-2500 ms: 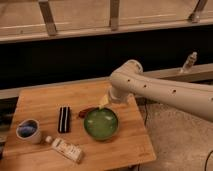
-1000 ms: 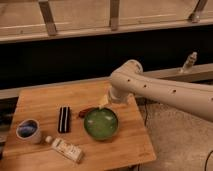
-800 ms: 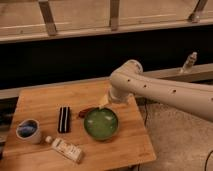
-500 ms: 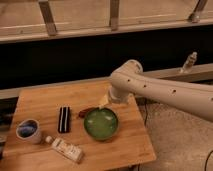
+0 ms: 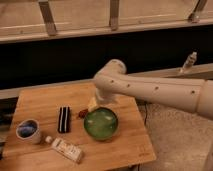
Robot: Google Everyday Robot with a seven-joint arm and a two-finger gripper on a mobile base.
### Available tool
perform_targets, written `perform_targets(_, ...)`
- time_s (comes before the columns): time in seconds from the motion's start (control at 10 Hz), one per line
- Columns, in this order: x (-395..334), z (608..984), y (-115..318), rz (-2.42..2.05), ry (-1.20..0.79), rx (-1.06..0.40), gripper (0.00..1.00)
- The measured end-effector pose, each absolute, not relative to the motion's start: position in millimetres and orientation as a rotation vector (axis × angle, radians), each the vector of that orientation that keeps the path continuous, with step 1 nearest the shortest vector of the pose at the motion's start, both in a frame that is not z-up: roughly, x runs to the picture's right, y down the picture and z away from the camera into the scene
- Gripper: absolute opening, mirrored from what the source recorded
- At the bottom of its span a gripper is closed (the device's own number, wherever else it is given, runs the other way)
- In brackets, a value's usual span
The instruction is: Stand the bottle upright
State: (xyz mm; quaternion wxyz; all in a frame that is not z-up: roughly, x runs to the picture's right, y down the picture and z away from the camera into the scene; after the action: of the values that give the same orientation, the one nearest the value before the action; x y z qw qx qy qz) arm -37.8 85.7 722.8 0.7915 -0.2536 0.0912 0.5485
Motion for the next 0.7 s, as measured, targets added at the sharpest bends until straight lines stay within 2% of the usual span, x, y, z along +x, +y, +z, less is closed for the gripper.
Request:
perform_targets(0.3, -130.3, 704.7, 97.2, 1.004, 0.096, -0.593, 0.8)
perform_targets(0.7, -132.6, 703.8, 97.6, 0.995, 0.092, -0.593, 0.8)
